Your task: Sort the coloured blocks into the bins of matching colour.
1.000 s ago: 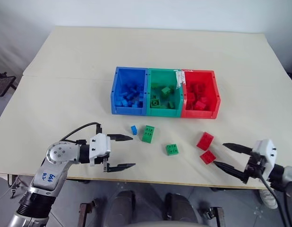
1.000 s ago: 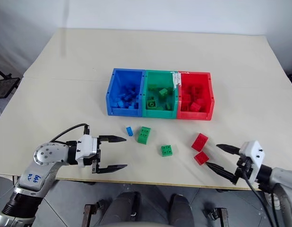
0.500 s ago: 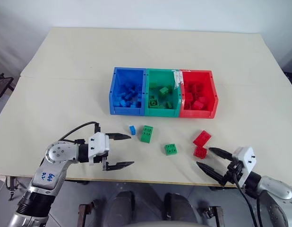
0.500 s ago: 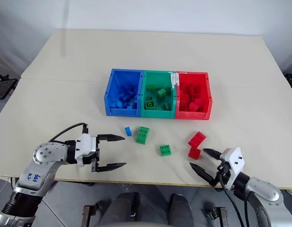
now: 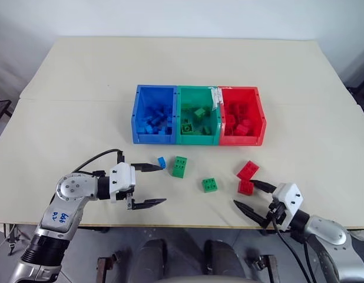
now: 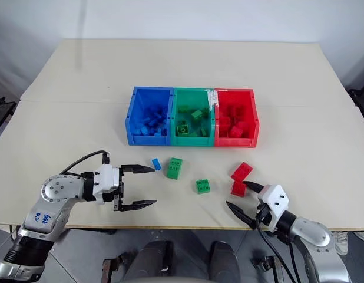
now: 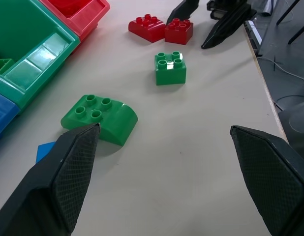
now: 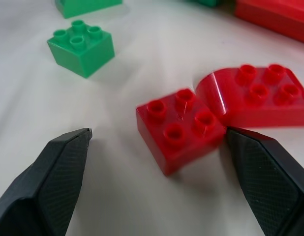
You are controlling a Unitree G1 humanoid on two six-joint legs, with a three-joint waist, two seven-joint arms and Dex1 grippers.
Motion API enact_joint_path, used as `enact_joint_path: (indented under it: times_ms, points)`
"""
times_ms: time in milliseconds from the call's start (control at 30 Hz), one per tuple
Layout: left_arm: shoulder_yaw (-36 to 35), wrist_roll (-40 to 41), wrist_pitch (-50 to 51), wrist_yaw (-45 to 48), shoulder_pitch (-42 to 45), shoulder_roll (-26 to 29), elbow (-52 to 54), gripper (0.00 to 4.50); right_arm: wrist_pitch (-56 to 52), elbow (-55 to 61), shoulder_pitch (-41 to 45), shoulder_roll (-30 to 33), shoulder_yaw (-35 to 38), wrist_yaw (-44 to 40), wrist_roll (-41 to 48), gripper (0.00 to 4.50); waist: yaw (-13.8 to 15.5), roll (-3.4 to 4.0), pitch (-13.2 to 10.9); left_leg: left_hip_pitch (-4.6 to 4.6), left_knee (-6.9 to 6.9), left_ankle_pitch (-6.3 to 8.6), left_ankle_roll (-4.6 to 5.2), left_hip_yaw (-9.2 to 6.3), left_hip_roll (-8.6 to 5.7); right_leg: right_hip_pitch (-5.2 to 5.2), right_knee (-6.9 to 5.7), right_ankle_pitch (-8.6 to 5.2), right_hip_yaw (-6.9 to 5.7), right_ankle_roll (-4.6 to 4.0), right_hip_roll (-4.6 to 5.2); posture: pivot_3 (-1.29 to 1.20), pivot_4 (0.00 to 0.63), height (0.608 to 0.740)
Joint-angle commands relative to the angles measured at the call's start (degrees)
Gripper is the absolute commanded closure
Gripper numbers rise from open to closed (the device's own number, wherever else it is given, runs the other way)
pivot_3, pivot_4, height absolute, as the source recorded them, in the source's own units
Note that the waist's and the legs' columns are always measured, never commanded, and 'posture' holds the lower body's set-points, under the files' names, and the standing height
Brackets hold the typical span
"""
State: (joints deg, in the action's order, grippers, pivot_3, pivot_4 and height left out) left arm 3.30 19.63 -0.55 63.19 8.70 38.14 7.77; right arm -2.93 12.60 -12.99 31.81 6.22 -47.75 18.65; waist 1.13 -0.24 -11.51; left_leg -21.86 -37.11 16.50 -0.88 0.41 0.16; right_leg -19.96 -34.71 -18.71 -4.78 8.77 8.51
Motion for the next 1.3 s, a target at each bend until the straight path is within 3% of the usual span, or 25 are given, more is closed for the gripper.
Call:
enact_joint_path:
  times_ms: [33,100,200,433,600,733,933,1167,1300]
  points:
    - [0.05,-0.15,-0.80,0.53,1.18,-0.21,-0.11,0.01,-0.23,-5.50,4.45,0.74,-2.54,-3.08,-0.54,0.00,-0.17,-0.01,0.00,0.05,0.00,0.00,0.01,0.05,0.01,0.00,-0.02,0.02,0.04,-0.02,0.00,0.00,0.150,0.740]
    - [0.04,-0.17,-0.77,0.66,1.53,-0.25,-0.29,0.01,-0.02,-7.57,6.72,1.13,-2.90,-4.23,-0.60,0.00,-0.15,-0.02,0.00,0.12,0.01,-0.03,0.04,0.15,0.03,0.01,-0.04,0.06,0.12,-0.04,0.00,0.00,0.150,0.740]
    - [-0.11,-0.13,-0.79,0.70,1.55,-0.19,-0.13,0.00,0.15,-10.68,9.55,2.12,-2.50,-6.96,0.26,0.64,-0.14,-0.02,0.00,0.24,0.03,-0.03,0.04,0.19,0.06,0.05,-0.10,0.07,0.17,-0.06,0.00,0.00,0.150,0.740]
    - [-0.71,-0.21,-1.16,0.51,0.69,0.04,0.26,0.00,1.44,-12.59,12.05,4.90,-0.94,-15.21,4.27,3.00,0.12,-0.01,0.00,0.25,0.07,0.03,0.03,0.23,0.08,0.03,-0.07,0.07,0.20,-0.06,-0.03,0.00,0.150,0.740]
    - [-1.04,-0.43,-1.24,-0.38,0.32,-0.10,0.33,0.00,-4.17,-6.80,13.94,7.76,1.60,-17.97,10.42,2.98,0.22,0.03,-0.03,0.20,0.04,0.08,0.08,0.29,0.07,0.02,0.01,0.08,0.21,-0.04,-0.01,0.00,0.150,0.740]
    - [-1.50,-0.77,-1.28,-1.93,-0.23,-0.48,0.49,0.00,-10.91,-6.37,24.64,5.86,6.94,-10.28,17.68,2.98,-0.22,0.07,-0.08,0.19,0.03,0.08,0.07,0.25,0.24,-0.21,-0.02,0.23,0.35,-0.08,0.00,0.00,0.150,0.740]
    - [-2.04,-1.36,-1.14,-4.34,-0.77,-1.12,0.50,0.00,-4.65,-25.02,44.92,2.18,3.60,-3.29,7.35,2.98,-0.47,0.05,-0.08,0.04,0.02,0.03,0.02,0.84,0.38,-0.54,-0.10,0.34,0.38,-0.18,-0.11,0.00,0.150,0.740]
    - [-3.43,-0.70,0.01,-6.84,-1.93,-1.48,2.68,0.00,1.68,-45.41,59.75,-2.50,-0.13,2.05,-2.05,2.98,-1.24,0.04,-0.08,-0.97,-0.13,-0.09,0.05,1.06,0.38,-1.66,-0.64,0.37,0.38,-0.21,-0.10,0.00,0.150,0.740]
    - [-4.21,0.56,0.73,-7.44,-2.37,-2.05,4.15,0.00,2.94,-49.02,62.45,-2.67,-0.39,-0.84,-2.57,1.62,-1.35,0.05,-0.08,-1.03,-0.15,-0.08,0.08,1.05,0.39,-1.68,-0.58,0.37,0.30,-0.21,-0.10,0.00,0.150,0.740]
